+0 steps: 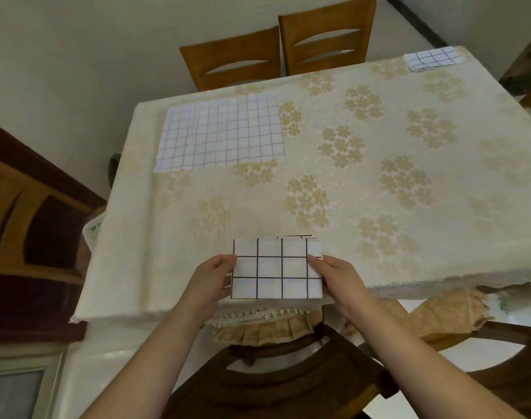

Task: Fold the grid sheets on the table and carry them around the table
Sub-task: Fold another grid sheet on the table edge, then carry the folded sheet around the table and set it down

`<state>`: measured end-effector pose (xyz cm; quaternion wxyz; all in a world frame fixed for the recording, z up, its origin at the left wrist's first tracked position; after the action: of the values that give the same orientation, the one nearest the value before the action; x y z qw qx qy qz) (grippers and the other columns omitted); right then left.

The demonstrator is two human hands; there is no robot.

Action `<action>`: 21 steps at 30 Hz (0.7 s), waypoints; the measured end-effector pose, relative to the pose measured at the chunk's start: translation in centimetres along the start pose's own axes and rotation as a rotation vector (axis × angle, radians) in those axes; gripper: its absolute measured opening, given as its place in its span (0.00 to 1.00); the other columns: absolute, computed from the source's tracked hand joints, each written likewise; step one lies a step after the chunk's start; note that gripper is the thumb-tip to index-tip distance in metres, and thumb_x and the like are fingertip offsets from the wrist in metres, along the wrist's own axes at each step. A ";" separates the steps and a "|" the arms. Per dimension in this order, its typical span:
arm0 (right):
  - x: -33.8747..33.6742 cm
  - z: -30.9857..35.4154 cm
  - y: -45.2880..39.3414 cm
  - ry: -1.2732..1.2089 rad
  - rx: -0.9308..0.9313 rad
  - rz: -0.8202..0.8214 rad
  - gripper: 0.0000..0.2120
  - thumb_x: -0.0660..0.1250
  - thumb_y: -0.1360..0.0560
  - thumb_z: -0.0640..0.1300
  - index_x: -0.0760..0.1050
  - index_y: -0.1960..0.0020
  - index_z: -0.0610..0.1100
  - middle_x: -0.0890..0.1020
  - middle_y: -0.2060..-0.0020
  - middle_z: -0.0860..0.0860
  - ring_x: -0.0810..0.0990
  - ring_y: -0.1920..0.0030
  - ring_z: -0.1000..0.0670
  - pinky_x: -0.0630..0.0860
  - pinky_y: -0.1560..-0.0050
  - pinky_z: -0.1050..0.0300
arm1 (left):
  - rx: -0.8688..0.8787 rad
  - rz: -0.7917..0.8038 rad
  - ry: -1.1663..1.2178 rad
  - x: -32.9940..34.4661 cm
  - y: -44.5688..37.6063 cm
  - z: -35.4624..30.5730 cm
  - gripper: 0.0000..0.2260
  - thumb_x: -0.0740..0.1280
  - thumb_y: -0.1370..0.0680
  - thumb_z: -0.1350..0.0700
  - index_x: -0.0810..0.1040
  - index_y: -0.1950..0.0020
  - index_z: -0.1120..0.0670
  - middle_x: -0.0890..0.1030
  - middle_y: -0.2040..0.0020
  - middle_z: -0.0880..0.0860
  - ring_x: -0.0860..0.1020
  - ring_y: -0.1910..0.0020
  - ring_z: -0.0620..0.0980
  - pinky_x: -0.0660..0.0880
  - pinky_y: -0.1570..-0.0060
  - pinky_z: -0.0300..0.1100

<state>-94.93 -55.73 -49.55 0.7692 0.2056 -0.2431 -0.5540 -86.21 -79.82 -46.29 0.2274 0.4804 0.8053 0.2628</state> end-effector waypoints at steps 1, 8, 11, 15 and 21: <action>0.0 0.0 0.5 0.005 -0.004 -0.009 0.13 0.68 0.23 0.46 0.82 0.50 0.35 0.86 0.55 0.41 0.84 0.51 0.39 0.77 0.42 0.36 | 0.001 -0.002 0.010 -0.2 0.4 0.2 0.08 0.63 0.18 0.55 0.81 0.47 0.56 0.85 0.53 0.54 0.84 0.56 0.53 0.79 0.57 0.48; 1.0 -0.2 5.1 0.045 -0.063 -0.058 0.15 0.70 0.24 0.46 0.81 0.53 0.31 0.85 0.58 0.39 0.84 0.60 0.44 0.79 0.64 0.57 | 0.029 0.045 -0.015 -2.3 2.4 2.2 0.08 0.64 0.19 0.55 0.81 0.47 0.57 0.85 0.52 0.54 0.84 0.54 0.52 0.78 0.61 0.44; 1.8 -0.8 7.4 0.089 -0.092 -0.090 0.18 0.69 0.23 0.47 0.79 0.54 0.29 0.84 0.58 0.36 0.83 0.60 0.43 0.77 0.64 0.57 | 0.070 0.047 -0.008 -3.6 3.8 2.5 0.07 0.64 0.19 0.56 0.81 0.49 0.57 0.85 0.53 0.56 0.84 0.58 0.51 0.78 0.63 0.42; 3.6 -1.6 10.8 0.108 -0.119 -0.092 0.22 0.69 0.24 0.51 0.79 0.49 0.30 0.84 0.54 0.36 0.83 0.51 0.36 0.78 0.47 0.38 | 0.092 0.093 0.048 -5.1 5.8 3.3 0.08 0.64 0.19 0.57 0.80 0.47 0.58 0.85 0.52 0.57 0.83 0.56 0.53 0.78 0.61 0.44; 4.2 -4.0 15.8 0.000 -0.089 -0.141 0.12 0.67 0.23 0.48 0.83 0.49 0.40 0.86 0.55 0.45 0.85 0.53 0.46 0.80 0.57 0.57 | 0.147 0.160 -0.029 -6.0 8.8 5.5 0.08 0.63 0.19 0.54 0.80 0.48 0.54 0.85 0.52 0.52 0.83 0.52 0.51 0.78 0.58 0.43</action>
<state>-79.45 -54.77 -42.88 0.7365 0.1881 -0.2032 -0.6172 -74.44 -80.54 -44.15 0.1814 0.5625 0.7780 0.2132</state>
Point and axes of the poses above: each hand's wrist, its own y-axis away from the middle knuckle, its own x-axis out of the palm, z = x × y, the point moved 10 cm from there along -y, towards the middle knuckle
